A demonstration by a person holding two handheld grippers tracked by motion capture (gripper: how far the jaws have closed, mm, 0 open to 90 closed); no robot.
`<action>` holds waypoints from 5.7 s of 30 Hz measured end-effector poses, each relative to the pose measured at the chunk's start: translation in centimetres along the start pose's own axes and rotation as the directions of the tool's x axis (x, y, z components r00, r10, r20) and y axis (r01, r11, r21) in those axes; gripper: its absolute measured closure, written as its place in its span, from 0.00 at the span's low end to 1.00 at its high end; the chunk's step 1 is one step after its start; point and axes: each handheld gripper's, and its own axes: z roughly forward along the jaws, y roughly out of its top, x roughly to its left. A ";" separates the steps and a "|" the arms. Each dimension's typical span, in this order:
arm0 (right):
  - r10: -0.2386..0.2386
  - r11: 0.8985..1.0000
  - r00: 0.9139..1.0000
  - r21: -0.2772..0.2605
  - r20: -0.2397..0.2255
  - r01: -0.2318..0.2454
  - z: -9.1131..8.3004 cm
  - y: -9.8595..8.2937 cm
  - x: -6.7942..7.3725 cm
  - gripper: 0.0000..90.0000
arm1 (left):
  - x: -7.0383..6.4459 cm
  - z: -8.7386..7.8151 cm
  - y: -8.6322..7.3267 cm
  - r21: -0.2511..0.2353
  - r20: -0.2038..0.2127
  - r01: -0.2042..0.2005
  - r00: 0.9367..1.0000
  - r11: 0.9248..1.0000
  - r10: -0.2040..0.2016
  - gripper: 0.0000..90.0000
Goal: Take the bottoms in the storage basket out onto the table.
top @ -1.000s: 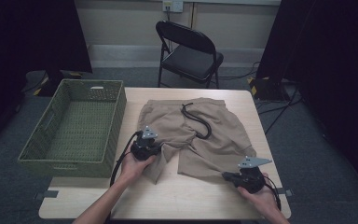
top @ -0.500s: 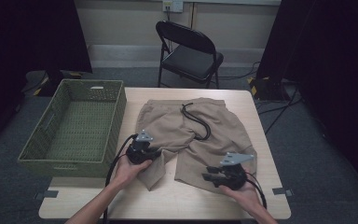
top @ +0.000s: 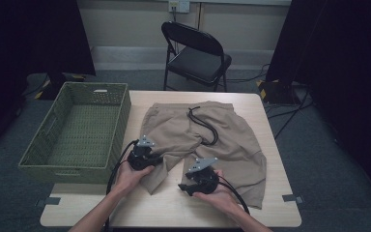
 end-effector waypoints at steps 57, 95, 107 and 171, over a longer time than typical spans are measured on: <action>0.281 0.958 0.866 -0.067 0.414 -0.279 -7.4 -5.3 -11.5 0.37 | -0.6 -0.4 -0.6 0.012 -0.007 -0.015 1.000 1.000 0.015 0.52; 0.304 0.952 0.889 -0.151 0.341 -0.267 -8.6 -4.3 -10.9 0.34 | -6.4 -0.1 1.7 -0.052 0.176 -0.164 0.969 0.985 0.171 0.65; 0.219 0.976 0.934 -0.075 0.282 -0.206 -5.8 -3.3 -8.9 0.35 | -6.8 1.8 1.0 0.053 0.060 -0.266 0.963 0.963 0.263 0.88; 0.267 0.963 0.910 -0.106 0.317 -0.246 -8.3 -4.5 -9.3 0.39 | -3.3 2.1 1.6 0.040 0.057 -0.113 0.992 0.993 0.111 0.52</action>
